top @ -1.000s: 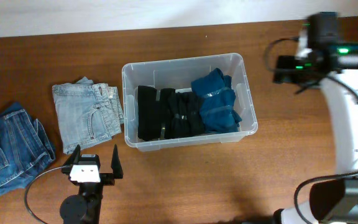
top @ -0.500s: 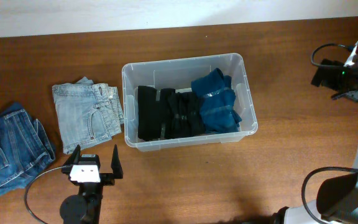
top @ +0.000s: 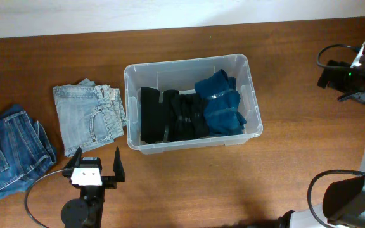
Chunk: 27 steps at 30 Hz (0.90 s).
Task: Pack container
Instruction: 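Release and withdraw the right gripper to the right side, then move the left gripper to the light-blue folded jeans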
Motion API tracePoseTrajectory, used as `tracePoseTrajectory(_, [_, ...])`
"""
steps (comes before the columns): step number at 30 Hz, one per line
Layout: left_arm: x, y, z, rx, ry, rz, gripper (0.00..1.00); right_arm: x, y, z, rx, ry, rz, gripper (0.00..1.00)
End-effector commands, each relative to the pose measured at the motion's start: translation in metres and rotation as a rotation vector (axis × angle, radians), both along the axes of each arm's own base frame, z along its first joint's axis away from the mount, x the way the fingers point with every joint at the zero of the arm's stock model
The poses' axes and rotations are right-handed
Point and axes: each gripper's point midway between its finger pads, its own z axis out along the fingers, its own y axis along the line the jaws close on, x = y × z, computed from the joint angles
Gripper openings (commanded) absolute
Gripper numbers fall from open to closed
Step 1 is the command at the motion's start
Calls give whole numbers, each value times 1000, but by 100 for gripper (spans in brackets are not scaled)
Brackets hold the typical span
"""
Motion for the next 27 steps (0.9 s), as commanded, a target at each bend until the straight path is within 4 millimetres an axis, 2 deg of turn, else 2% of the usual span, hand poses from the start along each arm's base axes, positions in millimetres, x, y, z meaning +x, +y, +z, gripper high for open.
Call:
tracePoseTrajectory(1, [0, 1, 1, 14, -14, 4, 99, 0, -2, 3, -3, -10, -11, 99])
tracePoseTrajectory(5, [-2, -18, 17, 4, -58, -107, 100, 1, -2, 3, -2, -10, -11, 99])
tracePoseTrajectory(10, [-10, -17, 28, -24, 33, -103, 99, 1, -2, 3, -2, -10, -11, 99])
tracePoseTrajectory(13, [-11, -13, 49, -22, 74, -80, 100, 1, -2, 3, -2, -10, -11, 99])
tracePoseTrajectory(16, [-5, -14, 79, -24, 135, -80, 99, 0, -2, 3, -3, -10, -11, 99])
tracePoseTrajectory(19, [16, -14, 104, 29, 282, -93, 99, 1, -2, 3, -2, -10, -11, 99])
tracePoseTrajectory(22, [46, -15, 124, 99, 531, -125, 99, 1, -2, 3, -2, -10, -11, 99])
tracePoseTrajectory(27, [80, -15, 146, 93, 690, -130, 100, 1, -2, 3, -3, -10, -11, 99])
